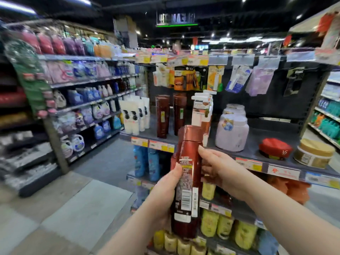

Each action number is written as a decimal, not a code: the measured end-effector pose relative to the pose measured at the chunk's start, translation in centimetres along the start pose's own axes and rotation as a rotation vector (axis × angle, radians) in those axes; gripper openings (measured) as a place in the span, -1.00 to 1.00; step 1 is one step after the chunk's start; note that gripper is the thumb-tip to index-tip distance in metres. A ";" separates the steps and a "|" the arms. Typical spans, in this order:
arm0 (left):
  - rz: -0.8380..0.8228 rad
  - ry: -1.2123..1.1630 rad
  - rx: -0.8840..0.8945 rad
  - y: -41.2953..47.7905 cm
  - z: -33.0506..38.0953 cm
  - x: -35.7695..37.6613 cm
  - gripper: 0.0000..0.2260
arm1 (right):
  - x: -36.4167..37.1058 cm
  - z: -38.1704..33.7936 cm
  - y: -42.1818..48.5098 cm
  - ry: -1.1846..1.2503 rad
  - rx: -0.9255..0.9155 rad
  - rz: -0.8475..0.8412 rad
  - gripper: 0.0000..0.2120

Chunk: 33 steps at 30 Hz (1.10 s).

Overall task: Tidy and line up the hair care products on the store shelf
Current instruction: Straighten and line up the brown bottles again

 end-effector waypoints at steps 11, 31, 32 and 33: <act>-0.230 -0.294 0.049 -0.1 3.0 -2.7 -0.44 | 9.8 0.1 4.6 0.370 0.097 -0.330 -0.65; 0.414 0.430 0.288 15.1 10.0 -20.1 -0.54 | 8.2 -6.5 24.3 -0.188 -0.406 -0.050 -0.72; 0.419 0.421 0.284 15.8 10.0 -20.7 -0.58 | 7.7 -6.5 25.2 -0.196 -0.402 -0.044 -0.79; 0.424 0.415 0.276 16.4 10.0 -21.2 -0.62 | 6.8 -6.5 26.0 -0.211 -0.405 -0.005 -0.85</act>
Point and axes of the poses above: each hand's wrist, its own y-axis towards the middle knuckle, its own x-axis out of the palm, z = x × y, the point moved 10 cm from there along y, towards the middle knuckle, and after that the axes turned 14 degrees about y, right-handed, at the moved point
